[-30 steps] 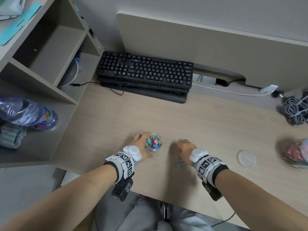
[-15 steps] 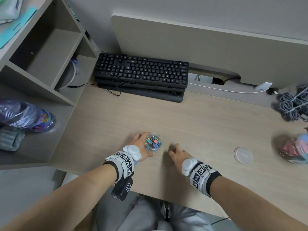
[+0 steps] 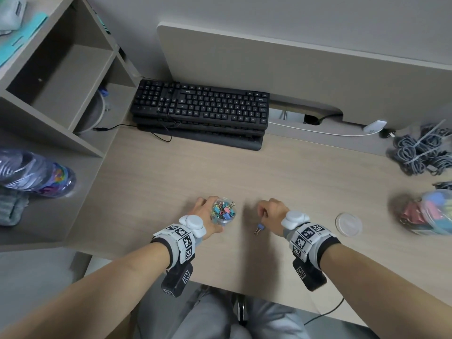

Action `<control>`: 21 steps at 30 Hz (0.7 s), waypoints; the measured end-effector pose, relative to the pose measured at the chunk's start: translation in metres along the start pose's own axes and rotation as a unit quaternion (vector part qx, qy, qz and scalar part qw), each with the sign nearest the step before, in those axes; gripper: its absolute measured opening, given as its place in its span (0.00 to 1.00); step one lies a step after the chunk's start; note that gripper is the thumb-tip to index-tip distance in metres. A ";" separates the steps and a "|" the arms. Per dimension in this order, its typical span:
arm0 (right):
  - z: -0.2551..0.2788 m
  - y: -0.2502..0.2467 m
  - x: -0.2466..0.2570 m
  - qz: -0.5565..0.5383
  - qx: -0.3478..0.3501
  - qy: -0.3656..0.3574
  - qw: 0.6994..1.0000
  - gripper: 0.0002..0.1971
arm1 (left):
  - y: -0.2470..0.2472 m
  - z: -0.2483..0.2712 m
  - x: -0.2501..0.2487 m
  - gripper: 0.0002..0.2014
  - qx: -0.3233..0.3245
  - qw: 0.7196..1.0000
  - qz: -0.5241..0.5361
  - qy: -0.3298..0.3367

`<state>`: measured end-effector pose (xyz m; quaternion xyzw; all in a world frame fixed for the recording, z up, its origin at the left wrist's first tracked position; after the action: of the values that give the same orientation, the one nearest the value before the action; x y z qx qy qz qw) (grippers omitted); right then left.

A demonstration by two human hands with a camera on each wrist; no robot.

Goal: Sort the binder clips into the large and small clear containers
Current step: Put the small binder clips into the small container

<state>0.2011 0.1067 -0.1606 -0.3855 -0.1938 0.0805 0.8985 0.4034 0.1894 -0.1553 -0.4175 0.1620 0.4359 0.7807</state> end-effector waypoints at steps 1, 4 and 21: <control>0.003 -0.002 0.000 0.006 0.005 -0.004 1.000 0.09 | 0.001 -0.001 -0.003 0.40 0.000 1.000 0.000 0.004; 0.010 0.012 0.002 0.074 0.046 -0.011 0.996 0.06 | 0.003 0.000 -0.008 0.40 0.002 1.000 0.002 0.009; 0.010 0.034 0.024 0.132 0.043 -0.045 0.989 0.30 | -0.001 0.013 0.009 0.41 -0.007 1.000 -0.010 -0.003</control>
<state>0.2191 0.1437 -0.1726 -0.3644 -0.1781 0.2237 0.8863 0.4081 0.2039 -0.1524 -0.4236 0.1523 0.4300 0.7826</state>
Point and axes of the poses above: each hand's wrist, its own z-axis away from the middle knuckle, its own y-axis out of the palm, x = y × z, the point moved 7 cm from there along -z, towards the middle knuckle, and after that the axes turned 7 degrees about z, right-handed, at the moved point
